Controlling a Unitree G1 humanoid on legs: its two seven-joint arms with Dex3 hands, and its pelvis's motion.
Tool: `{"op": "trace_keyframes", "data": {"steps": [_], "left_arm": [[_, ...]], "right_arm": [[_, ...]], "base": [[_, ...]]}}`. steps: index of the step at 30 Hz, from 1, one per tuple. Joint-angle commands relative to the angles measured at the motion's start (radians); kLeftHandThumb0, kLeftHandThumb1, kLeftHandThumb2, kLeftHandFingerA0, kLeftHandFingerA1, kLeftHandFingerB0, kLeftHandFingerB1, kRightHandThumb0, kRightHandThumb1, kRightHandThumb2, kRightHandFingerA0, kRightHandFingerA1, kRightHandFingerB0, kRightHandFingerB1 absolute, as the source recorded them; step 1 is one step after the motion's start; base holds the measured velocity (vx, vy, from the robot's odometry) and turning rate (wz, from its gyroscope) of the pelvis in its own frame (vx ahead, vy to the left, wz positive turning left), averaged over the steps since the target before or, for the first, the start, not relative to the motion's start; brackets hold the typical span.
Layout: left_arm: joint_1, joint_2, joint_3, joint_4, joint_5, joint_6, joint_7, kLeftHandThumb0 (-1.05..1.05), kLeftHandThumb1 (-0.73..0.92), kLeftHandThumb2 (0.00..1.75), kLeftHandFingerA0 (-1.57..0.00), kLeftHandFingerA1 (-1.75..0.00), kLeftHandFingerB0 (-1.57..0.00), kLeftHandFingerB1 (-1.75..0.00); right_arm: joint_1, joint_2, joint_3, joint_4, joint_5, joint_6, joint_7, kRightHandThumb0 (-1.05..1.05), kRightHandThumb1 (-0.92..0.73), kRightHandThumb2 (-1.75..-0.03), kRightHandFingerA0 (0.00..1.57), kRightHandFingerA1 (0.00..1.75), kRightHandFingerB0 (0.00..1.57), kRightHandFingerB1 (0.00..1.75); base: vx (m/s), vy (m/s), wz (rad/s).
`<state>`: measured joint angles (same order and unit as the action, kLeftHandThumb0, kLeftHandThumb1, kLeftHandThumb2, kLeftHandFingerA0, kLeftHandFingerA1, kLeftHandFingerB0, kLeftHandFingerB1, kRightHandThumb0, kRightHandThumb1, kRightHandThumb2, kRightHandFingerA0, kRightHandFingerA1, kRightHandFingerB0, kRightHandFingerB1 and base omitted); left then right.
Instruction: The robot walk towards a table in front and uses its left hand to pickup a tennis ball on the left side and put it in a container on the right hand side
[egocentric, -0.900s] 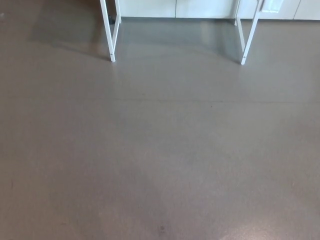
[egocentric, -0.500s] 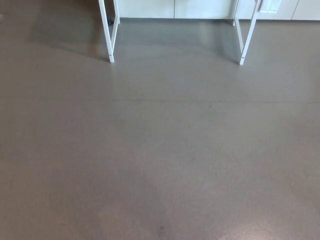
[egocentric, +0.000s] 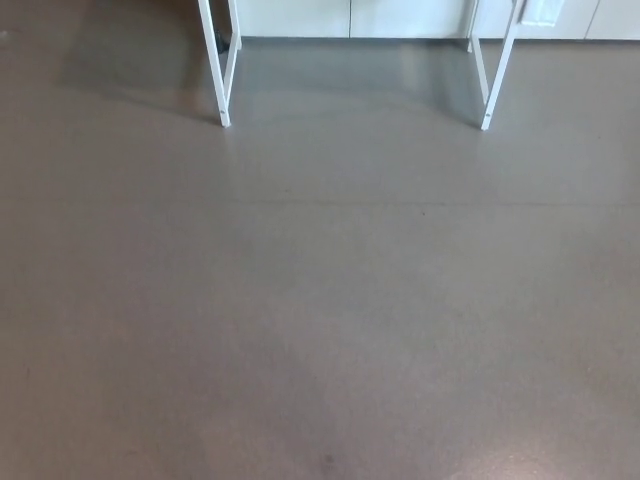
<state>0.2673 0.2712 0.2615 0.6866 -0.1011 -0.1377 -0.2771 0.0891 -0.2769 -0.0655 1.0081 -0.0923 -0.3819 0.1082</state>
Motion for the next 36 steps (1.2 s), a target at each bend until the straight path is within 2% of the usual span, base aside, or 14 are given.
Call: {"op": "trace_keyframes", "data": {"steps": [1,7,17,32,33,34,35,36], "left_arm": [[0.003,0.010,0.008,0.012,-0.013,-0.028,-0.005,-0.37,0.58,0.58,-0.51,-0.46,-0.31,-0.36],[0.003,0.015,0.005,0.016,-0.006,-0.037,-0.004,-0.38,0.58,0.58,-0.52,-0.46,-0.31,-0.36],[0.001,0.015,0.003,0.018,-0.007,-0.046,-0.001,-0.38,0.58,0.58,-0.54,-0.47,-0.33,-0.37],[-0.012,0.018,-0.002,0.045,0.001,-0.073,0.000,-0.38,0.57,0.57,-0.54,-0.47,-0.34,-0.37],[-0.015,0.019,-0.004,0.050,0.004,-0.077,0.003,-0.46,0.45,0.75,-0.49,-0.56,-0.30,-0.48],[-0.016,0.019,-0.004,0.051,0.004,-0.078,0.004,-0.46,0.45,0.75,-0.49,-0.56,-0.30,-0.48],[-0.016,0.020,-0.007,0.051,0.008,-0.077,0.008,-0.39,0.57,0.57,-0.56,-0.47,-0.36,-0.37],[-0.014,0.019,-0.008,0.048,0.009,-0.076,0.012,-0.46,0.46,0.75,-0.53,-0.57,-0.30,-0.47]], "right_arm": [[-0.008,-0.017,0.004,0.007,0.000,-0.008,0.003,-0.56,-0.47,-0.81,0.69,0.58,0.45,0.50],[-0.008,-0.015,0.002,0.001,0.009,-0.006,0.007,-0.56,-0.47,-0.81,0.71,0.59,0.46,0.51],[-0.009,-0.017,0.008,-0.004,0.004,-0.002,0.002,-0.56,-0.47,-0.81,0.70,0.58,0.46,0.51],[-0.014,-0.018,0.008,-0.006,0.007,0.004,0.013,-0.57,-0.47,-0.81,0.70,0.59,0.46,0.51],[-0.016,-0.017,0.008,-0.006,0.007,0.008,0.011,-0.57,-0.47,-0.81,0.70,0.59,0.46,0.51],[-0.017,-0.017,0.008,-0.006,0.007,0.009,0.011,-0.57,-0.47,-0.81,0.70,0.59,0.46,0.51],[-0.017,-0.017,0.009,-0.005,0.006,0.008,0.010,-0.57,-0.47,-0.81,0.69,0.59,0.46,0.51],[-0.018,-0.017,0.009,-0.002,0.006,0.006,0.009,-0.57,-0.47,-0.81,0.70,0.59,0.46,0.51]], "base": [[-0.11,-0.043,0.09],[0.02,0.063,-0.06],[0.16,0.271,0.04],[0.21,-0.159,0.12],[0.18,-0.118,-0.05],[0.15,-0.080,-0.03],[0.14,-0.035,-0.10],[0.16,-0.011,-0.15]]}}
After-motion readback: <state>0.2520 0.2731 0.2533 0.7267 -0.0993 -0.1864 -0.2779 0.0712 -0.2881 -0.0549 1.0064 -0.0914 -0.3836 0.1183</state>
